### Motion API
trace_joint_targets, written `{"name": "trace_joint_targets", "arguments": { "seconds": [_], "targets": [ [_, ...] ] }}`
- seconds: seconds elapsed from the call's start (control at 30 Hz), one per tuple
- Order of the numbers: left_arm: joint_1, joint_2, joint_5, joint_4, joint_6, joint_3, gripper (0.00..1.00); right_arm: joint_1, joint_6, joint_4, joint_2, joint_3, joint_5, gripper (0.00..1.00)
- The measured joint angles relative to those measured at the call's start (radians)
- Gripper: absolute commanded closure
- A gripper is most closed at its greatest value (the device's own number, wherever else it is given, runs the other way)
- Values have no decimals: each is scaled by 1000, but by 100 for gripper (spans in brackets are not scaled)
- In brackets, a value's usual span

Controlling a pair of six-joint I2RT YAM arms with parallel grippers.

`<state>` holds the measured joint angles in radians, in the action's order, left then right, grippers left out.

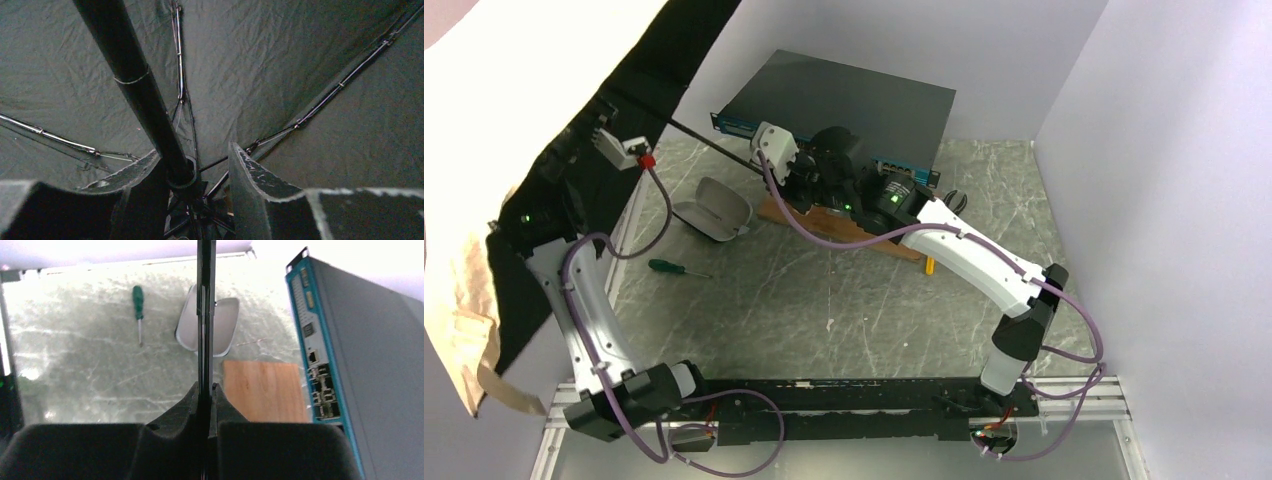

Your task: Open the umbrella

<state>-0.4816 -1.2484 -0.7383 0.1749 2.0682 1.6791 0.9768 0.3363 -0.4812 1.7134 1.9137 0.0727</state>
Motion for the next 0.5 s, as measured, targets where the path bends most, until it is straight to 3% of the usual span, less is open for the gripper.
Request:
{"name": "trace_joint_targets", "arguments": {
  "seconds": [0.23,0.5],
  "targets": [
    [-80,206,5,77,2,-247,42,0,-12,-178,1,55,116,100],
    [-94,298,19,254,2,-323,33,-1,-49,-288,2,68,183,100]
  ]
}}
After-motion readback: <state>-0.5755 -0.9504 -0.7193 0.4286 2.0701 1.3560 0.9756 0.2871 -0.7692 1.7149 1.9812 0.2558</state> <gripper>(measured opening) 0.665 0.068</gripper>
